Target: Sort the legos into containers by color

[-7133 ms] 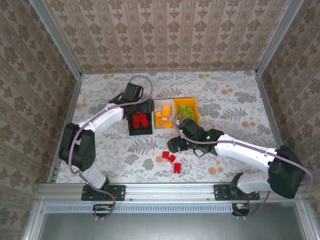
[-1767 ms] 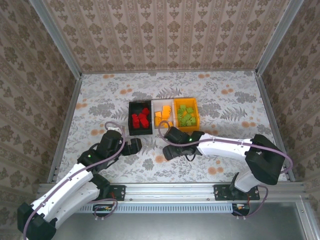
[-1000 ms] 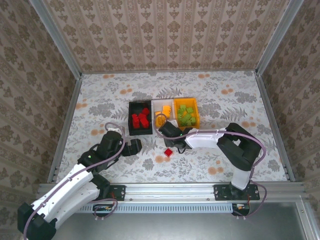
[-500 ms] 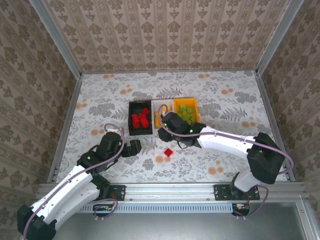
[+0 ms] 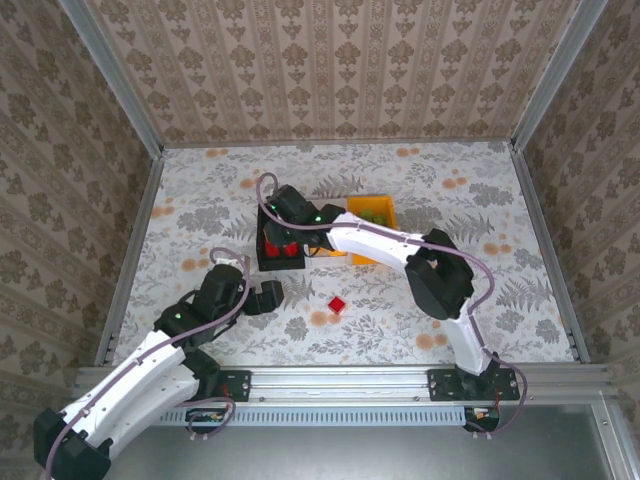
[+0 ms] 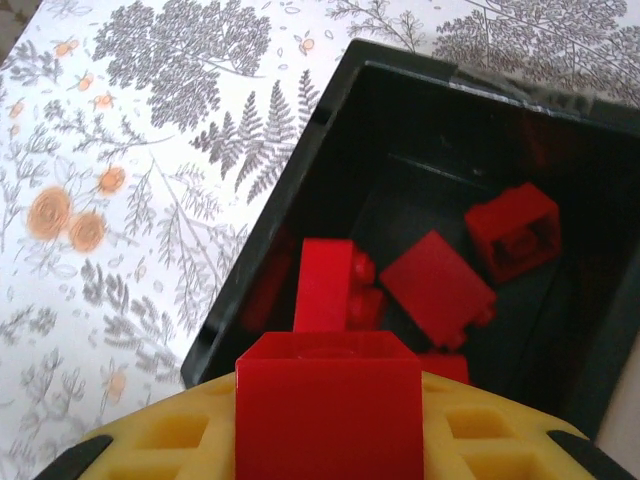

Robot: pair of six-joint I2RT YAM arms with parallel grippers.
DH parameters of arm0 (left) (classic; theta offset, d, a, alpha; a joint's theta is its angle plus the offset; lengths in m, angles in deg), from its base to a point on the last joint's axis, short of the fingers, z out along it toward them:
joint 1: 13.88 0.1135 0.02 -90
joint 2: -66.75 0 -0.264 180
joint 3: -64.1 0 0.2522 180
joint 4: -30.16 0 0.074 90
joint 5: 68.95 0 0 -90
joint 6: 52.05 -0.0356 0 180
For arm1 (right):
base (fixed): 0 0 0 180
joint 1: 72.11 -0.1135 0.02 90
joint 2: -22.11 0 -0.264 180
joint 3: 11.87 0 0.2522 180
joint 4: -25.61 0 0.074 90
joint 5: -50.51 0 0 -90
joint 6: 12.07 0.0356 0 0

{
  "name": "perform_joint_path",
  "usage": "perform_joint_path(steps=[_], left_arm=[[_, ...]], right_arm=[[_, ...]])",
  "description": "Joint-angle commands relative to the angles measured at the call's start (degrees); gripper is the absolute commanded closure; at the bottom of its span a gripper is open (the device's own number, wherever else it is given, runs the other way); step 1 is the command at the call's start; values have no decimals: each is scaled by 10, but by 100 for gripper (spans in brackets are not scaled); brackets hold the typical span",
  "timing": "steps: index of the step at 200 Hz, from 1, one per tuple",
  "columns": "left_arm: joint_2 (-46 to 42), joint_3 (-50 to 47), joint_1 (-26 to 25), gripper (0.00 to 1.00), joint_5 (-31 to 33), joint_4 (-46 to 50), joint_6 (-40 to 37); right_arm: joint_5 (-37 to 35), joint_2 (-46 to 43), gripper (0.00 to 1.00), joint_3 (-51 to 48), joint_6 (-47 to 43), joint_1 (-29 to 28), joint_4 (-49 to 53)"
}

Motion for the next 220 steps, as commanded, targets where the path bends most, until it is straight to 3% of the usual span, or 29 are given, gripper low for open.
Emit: perform_joint_path(steps=[1, 25, 55, 95, 158, 186, 220], left_arm=[[-6, -6, -5, 0, -4, 14, 7], [4, 0, -8, 0, -6, 12, -1], [34, 9, -25, 0, -5, -3, -10], [142, 48, -92, 0, 26, -59, -30], [450, 229, -252, 7, 83, -70, -129], [546, 286, -284, 8, 98, -56, -146], [608, 320, -290, 16, 127, -35, -140]], right_arm=[[-5, 26, 62, 58, -6, 9, 43], [12, 27, 37, 71, 12, 18, 35], [5, -4, 25, 50, 32, 26, 27], [-38, -147, 20, -128, 43, 39, -39], [-69, -397, 17, -408, 70, 82, -80], [-73, -479, 16, -466, 74, 100, -73], [-81, -545, 15, -499, 76, 108, -65]])
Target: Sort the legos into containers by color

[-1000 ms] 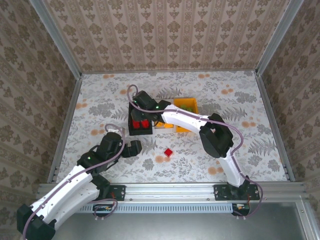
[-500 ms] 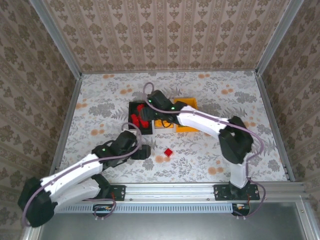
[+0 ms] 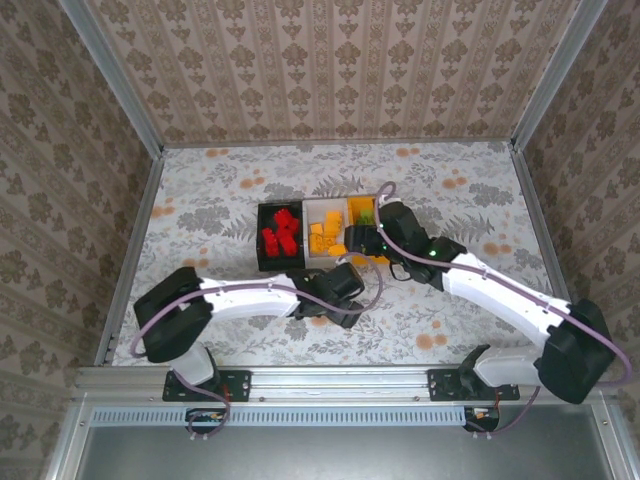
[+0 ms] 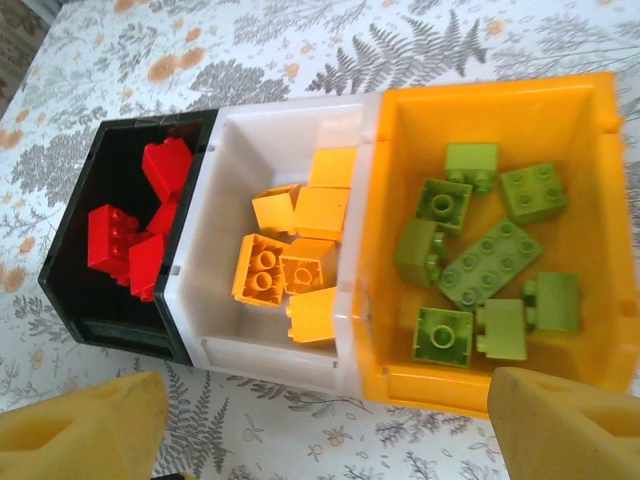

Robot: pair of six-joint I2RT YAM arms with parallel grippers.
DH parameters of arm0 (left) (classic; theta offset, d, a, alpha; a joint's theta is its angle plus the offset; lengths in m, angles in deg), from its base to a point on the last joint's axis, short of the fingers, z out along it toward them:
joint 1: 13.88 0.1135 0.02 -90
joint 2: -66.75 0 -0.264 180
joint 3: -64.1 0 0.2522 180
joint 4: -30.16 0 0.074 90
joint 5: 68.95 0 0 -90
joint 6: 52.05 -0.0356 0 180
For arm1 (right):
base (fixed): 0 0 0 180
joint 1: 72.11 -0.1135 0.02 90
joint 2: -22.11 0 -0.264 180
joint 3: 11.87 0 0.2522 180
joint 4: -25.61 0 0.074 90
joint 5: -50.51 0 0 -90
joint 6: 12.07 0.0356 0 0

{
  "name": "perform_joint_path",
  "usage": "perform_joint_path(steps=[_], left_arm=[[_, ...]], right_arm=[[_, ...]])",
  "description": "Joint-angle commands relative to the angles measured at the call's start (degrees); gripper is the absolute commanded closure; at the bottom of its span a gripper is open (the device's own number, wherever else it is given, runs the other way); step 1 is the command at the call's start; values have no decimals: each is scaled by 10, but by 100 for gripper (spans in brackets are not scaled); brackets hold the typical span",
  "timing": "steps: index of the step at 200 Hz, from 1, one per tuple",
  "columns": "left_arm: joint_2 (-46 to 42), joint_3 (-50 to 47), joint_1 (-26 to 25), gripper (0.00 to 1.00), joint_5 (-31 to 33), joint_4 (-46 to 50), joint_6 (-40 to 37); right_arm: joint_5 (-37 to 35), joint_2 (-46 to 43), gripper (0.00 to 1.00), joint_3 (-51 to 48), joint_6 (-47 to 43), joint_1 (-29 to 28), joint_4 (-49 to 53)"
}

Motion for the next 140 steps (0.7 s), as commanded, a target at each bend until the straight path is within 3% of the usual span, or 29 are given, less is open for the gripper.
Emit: perform_joint_path(steps=[1, 26, 83, 140], left_arm=[[24, 24, -1, 16, 37, 34, -15], [36, 26, 0, 22, 41, 31, -14], [59, 25, -3, 55, 19, 19, -16], [10, 8, -2, 71, 37, 24, -9]], right_arm=[[-17, -43, 15, -16, 10, 4, 2], [-22, -68, 14, -27, 8, 7, 7], [-28, -93, 14, -34, 9, 18, 13], [-36, -108, 13, -38, 12, 34, 17]])
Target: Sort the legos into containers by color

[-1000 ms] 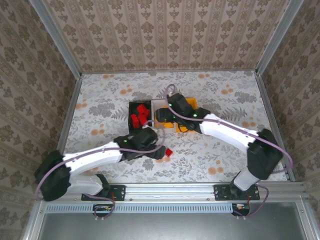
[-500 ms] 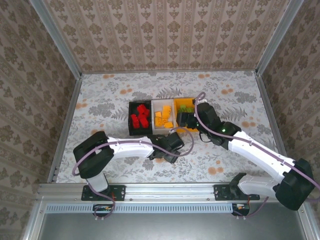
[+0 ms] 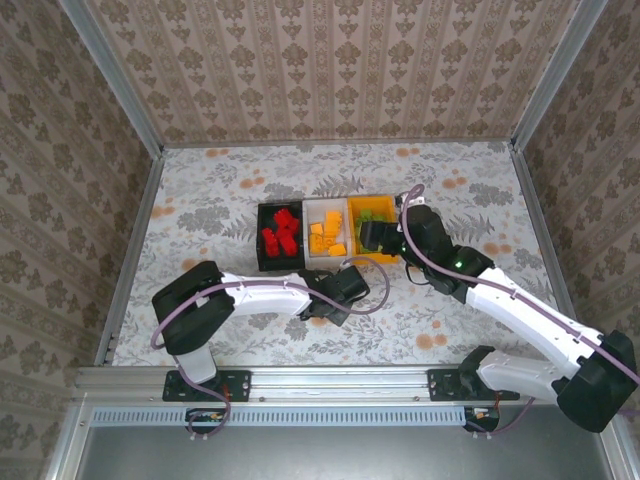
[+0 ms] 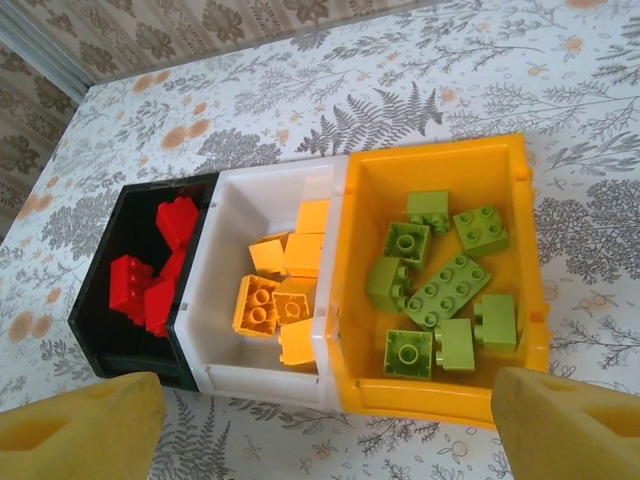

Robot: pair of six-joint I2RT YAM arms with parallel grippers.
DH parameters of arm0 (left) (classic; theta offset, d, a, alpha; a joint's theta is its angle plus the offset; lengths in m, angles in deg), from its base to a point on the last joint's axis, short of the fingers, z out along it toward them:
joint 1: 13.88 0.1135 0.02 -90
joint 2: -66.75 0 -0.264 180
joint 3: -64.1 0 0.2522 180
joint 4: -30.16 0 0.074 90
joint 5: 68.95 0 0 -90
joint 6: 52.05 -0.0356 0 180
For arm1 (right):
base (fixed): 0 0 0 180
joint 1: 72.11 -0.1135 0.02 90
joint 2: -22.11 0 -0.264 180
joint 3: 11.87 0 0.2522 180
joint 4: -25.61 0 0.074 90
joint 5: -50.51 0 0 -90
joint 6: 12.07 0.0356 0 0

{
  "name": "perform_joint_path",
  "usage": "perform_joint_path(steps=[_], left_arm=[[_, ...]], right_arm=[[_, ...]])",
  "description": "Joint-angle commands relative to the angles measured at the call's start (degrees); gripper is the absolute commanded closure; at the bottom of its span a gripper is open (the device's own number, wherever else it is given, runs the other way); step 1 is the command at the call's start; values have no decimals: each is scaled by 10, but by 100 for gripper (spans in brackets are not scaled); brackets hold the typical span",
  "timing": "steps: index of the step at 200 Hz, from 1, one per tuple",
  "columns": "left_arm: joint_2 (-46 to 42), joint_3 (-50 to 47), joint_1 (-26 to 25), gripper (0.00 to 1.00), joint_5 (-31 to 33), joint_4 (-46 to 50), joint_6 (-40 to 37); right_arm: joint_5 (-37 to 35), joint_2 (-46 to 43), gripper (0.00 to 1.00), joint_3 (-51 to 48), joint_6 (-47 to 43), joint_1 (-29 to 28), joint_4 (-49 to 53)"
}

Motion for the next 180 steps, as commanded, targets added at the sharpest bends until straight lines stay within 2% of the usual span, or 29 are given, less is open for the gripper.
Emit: perform_joint_path(steps=[1, 20, 40, 62, 76, 97, 111, 146, 156, 180], left_arm=[[-39, -6, -2, 71, 18, 15, 6], [-92, -21, 7, 72, 46, 36, 10], [-172, -45, 43, 72, 48, 43, 11], [-238, -47, 117, 71, 43, 50, -4], [-257, -43, 176, 69, 16, 32, -19], [-236, -20, 266, 68, -30, -1, -34], [-199, 7, 310, 68, -49, -16, -43], [-100, 79, 358, 66, -66, -27, -58], [-78, 93, 366, 58, -68, -24, -56], [-66, 111, 369, 18, -70, -22, -51]], right_arm=[[-20, -18, 14, -13, 10, 9, 12], [-21, -26, 13, -21, 14, 17, 12], [-20, -35, 13, -34, 19, 23, 10], [-16, -37, 13, -48, 25, 28, 5], [-13, -35, 13, -55, 28, 30, 1], [-10, -32, 13, -58, 31, 32, 1], [-10, -32, 13, -59, 32, 32, 3], [-9, -39, 13, -62, 33, 33, 10], [-7, -42, 12, -62, 33, 34, 12], [-8, -45, 8, -57, 32, 34, 22]])
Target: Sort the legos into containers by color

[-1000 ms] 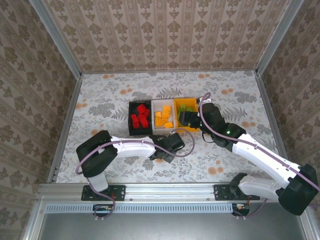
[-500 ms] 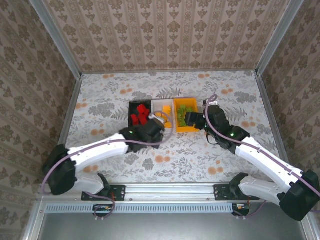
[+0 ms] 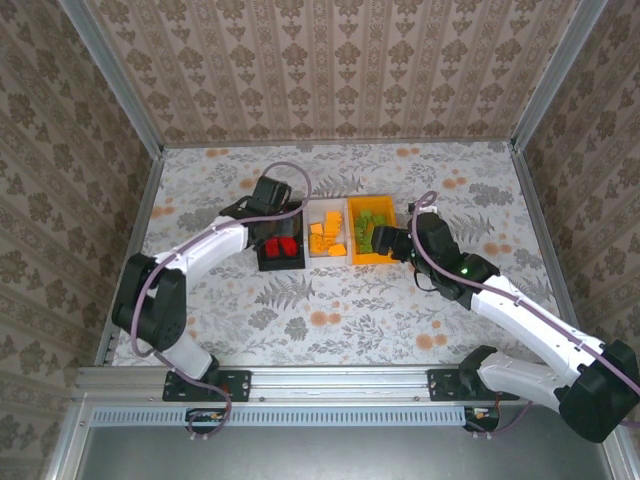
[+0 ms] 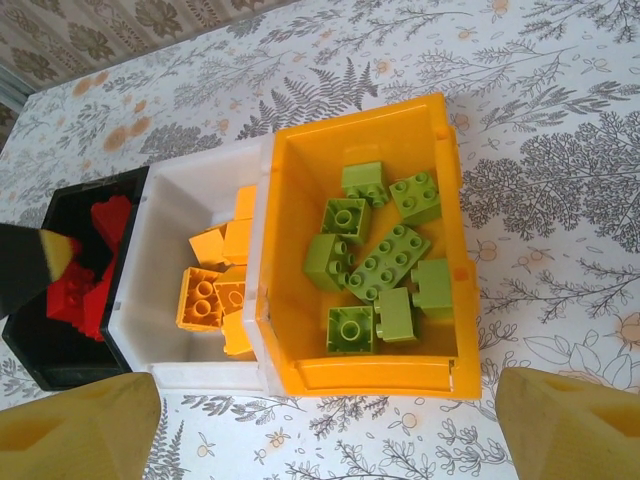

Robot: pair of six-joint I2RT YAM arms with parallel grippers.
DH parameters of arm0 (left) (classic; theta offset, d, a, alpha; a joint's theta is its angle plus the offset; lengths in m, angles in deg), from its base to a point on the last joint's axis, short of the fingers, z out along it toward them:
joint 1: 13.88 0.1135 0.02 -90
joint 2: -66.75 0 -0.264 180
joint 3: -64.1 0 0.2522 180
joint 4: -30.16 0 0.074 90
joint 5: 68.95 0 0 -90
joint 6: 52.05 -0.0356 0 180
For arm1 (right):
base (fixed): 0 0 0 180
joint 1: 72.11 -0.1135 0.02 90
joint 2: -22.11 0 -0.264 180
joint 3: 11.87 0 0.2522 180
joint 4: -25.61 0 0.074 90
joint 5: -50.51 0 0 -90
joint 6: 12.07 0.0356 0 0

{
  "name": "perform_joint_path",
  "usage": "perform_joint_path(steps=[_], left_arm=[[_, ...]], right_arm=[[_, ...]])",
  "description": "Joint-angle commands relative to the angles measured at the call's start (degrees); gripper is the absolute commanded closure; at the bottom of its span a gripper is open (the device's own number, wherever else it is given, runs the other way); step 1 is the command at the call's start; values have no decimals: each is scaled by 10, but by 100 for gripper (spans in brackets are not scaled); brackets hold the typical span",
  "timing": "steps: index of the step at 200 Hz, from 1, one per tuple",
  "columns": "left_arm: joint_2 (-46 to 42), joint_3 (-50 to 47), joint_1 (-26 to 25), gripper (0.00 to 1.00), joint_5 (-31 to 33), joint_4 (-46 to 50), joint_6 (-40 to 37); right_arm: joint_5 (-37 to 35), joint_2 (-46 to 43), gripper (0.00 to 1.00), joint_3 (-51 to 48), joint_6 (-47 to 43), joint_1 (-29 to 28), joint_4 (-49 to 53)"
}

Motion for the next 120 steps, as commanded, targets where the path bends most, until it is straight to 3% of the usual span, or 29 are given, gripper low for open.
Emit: perform_joint_path(steps=[1, 15, 50, 80, 107, 120], left_arm=[[1, 27, 4, 17, -16, 1, -5], [-26, 23, 1, 0, -17, -4, -2], [-149, -22, -4, 0, 12, -36, 0], [-273, -117, 4, 0, 130, -117, -48], [-336, -195, 42, 0, 202, -189, -130], [-337, -204, 104, 0, 214, -181, -142]], right_arm=[[-2, -15, 8, -2, 4, 4, 19], [-4, -15, 5, 2, -2, 5, 24], [-43, -13, 0, 12, -11, 5, 31], [-113, 5, 0, 25, -9, 5, 57], [-170, 30, 0, 38, -5, 9, 72], [-191, 39, 0, 32, -9, 14, 62]])
